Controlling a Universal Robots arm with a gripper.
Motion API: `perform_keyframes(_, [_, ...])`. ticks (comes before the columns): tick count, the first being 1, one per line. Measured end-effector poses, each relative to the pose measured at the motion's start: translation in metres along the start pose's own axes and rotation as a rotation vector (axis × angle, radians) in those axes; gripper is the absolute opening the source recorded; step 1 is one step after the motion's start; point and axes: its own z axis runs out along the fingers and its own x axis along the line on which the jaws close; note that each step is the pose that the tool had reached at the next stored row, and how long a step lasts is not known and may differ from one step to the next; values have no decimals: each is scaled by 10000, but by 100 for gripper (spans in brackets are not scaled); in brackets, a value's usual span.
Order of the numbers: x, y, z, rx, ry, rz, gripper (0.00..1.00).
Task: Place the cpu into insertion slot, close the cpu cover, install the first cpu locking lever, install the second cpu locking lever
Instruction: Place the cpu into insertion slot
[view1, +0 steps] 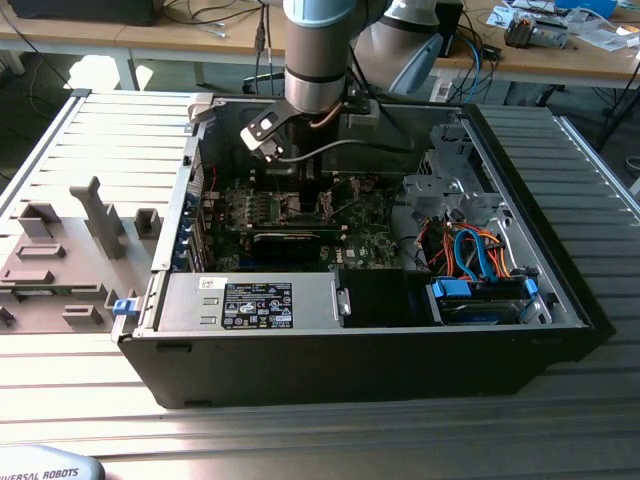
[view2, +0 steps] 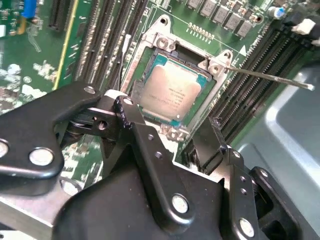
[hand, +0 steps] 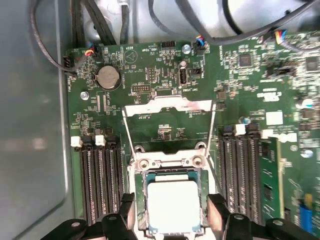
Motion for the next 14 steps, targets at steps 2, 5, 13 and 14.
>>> perform_keyframes(2, [42,-2,-32,2,-21,-36,60])
perform_keyframes(5, [50,-2,-33,21,-18,-688,47])
perform_keyframes(13, [49,-18,-55,35,-157,-1638,11])
perform_keyframes(14, [49,-18,-55,36,-189,-1639,11])
